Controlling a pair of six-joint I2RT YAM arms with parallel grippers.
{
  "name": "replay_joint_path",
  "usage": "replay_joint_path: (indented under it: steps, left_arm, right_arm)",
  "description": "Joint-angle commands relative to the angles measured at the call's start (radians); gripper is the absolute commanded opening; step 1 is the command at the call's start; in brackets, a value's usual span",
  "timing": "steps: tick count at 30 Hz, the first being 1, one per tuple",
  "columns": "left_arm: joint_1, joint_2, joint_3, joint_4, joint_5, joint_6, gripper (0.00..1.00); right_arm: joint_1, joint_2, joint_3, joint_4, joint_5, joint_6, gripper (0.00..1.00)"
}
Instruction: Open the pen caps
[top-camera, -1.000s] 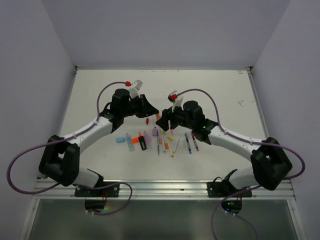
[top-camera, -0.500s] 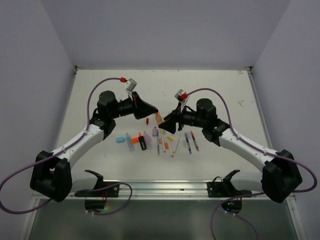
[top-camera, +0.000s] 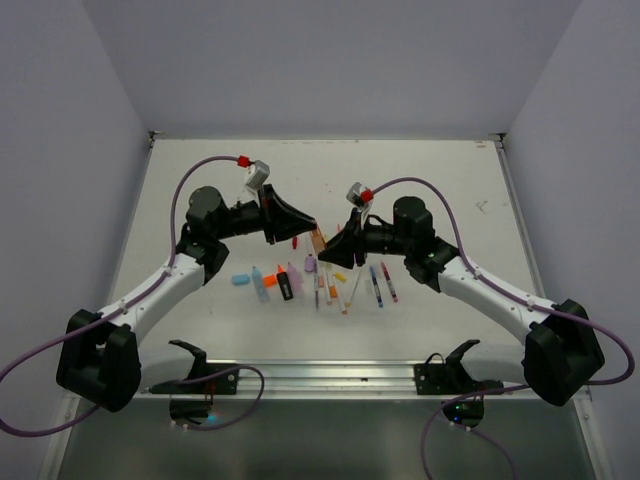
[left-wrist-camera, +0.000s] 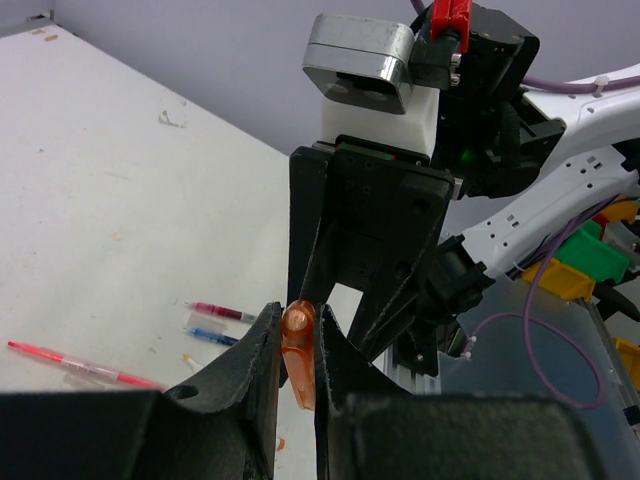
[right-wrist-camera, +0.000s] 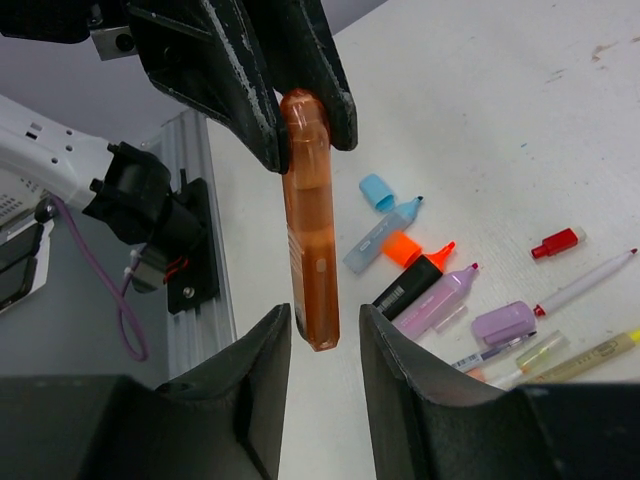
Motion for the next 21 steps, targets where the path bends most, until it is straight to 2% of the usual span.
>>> replay_joint_path:
  steps: [1,16,18,21]
  left_arm:
    - [-0.003,-0.023,-0.009,0.073,0.04,-0.019,0.0]
    - [-0.009,-0.013,-0.024,0.124,0.034,-0.051,0.0]
    - [-0.009,-0.013,-0.021,0.131,0.032,-0.059,0.0]
    - [-0.009,-0.009,-0.015,0.148,0.032,-0.068,0.0]
  right_arm:
    - [0.002,-0.032,0.045,0.027,-0.027,0.0,0.36]
    - [0.002,-0.021,0.059,0.101,-0.078,0.046,0.31]
    - [0.002,-0.015,0.059,0.103,-0.082,0.048,0.29]
    - [0.002,-0.009,0.053,0.101,-0.084,0.046,0.22]
